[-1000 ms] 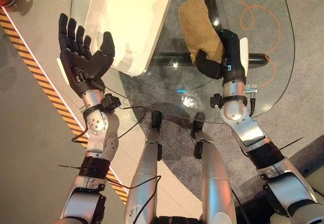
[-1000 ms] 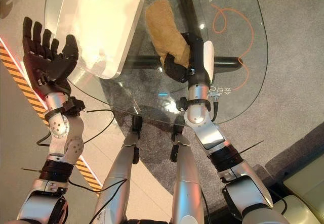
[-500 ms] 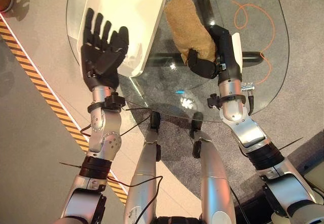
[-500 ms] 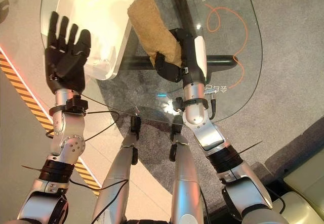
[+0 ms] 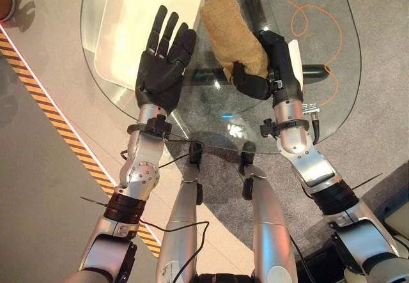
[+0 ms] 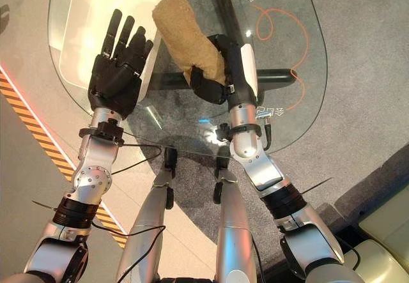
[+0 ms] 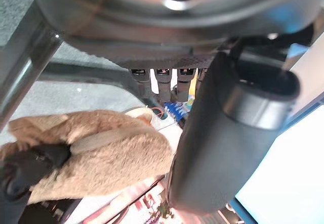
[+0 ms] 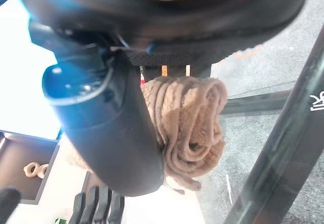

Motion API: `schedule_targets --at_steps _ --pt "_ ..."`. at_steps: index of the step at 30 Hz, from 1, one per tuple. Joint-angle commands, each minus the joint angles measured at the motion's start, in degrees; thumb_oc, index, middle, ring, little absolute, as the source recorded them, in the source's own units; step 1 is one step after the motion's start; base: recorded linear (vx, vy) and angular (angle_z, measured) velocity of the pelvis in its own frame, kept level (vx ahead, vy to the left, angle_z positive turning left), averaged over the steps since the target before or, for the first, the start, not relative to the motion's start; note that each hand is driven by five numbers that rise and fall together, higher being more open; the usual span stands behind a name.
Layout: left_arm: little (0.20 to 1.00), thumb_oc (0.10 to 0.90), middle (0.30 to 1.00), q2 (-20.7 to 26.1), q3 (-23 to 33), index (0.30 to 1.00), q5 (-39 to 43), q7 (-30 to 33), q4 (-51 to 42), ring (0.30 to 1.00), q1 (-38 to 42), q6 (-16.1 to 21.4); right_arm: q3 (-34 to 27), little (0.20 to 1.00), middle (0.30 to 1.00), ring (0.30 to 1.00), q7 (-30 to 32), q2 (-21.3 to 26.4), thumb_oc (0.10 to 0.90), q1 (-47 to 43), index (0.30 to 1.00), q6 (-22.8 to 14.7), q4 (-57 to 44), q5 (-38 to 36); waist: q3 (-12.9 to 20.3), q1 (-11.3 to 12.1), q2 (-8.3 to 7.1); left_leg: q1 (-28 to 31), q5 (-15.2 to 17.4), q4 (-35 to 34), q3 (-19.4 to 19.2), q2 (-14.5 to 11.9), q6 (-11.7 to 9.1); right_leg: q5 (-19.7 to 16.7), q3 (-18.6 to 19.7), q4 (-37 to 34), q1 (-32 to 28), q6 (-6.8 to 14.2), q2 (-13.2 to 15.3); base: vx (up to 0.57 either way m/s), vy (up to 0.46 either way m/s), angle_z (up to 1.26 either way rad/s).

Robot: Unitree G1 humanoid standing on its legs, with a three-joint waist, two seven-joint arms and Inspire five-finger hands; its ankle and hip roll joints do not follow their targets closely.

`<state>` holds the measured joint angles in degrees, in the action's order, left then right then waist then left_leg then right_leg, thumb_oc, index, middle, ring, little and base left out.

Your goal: Wipe the table with a cloth and put it in the basket.

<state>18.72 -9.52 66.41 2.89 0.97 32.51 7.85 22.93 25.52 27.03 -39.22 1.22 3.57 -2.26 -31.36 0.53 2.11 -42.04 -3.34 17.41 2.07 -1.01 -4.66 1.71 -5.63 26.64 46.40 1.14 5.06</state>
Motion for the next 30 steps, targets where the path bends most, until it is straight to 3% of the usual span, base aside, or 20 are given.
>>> schedule_targets --at_steps 1,7,30 --pt "0.9 0.8 0.9 1.2 0.0 0.9 1.9 -5.0 -10.2 0.9 5.6 1.5 -0.8 0.2 0.3 0.3 -0.4 -0.3 0.1 -6.8 0.3 -9.9 -14.6 1.8 1.6 -0.5 0.62 2.5 2.1 -0.1 -4.4 4.3 3.4 1.7 -1.1 -2.7 -4.9 1.3 -3.7 0.0 0.0 0.0" --pt "0.9 0.8 0.9 0.9 -1.3 0.9 2.8 -5.0 -10.3 0.9 6.7 -0.2 0.5 0.2 0.3 0.3 -2.1 -0.7 0.1 -8.0 0.3 -9.9 -15.1 1.9 1.6 -0.6 0.49 2.6 2.0 -0.3 -4.4 4.3 3.4 1.5 -1.0 -3.1 -5.1 1.4 -3.7 0.0 0.0 0.0" --pt "0.9 0.8 0.9 0.4 -3.5 0.9 1.2 -4.7 -10.3 0.9 9.8 -1.0 3.4 0.2 0.3 0.3 -5.5 -0.7 0.1 -11.0 0.3 -9.9 -14.7 0.6 1.6 -0.7 0.14 2.8 1.8 -0.6 -4.4 4.3 3.2 1.4 -1.1 -3.6 -5.4 1.5 -3.9 0.0 0.0 0.0"
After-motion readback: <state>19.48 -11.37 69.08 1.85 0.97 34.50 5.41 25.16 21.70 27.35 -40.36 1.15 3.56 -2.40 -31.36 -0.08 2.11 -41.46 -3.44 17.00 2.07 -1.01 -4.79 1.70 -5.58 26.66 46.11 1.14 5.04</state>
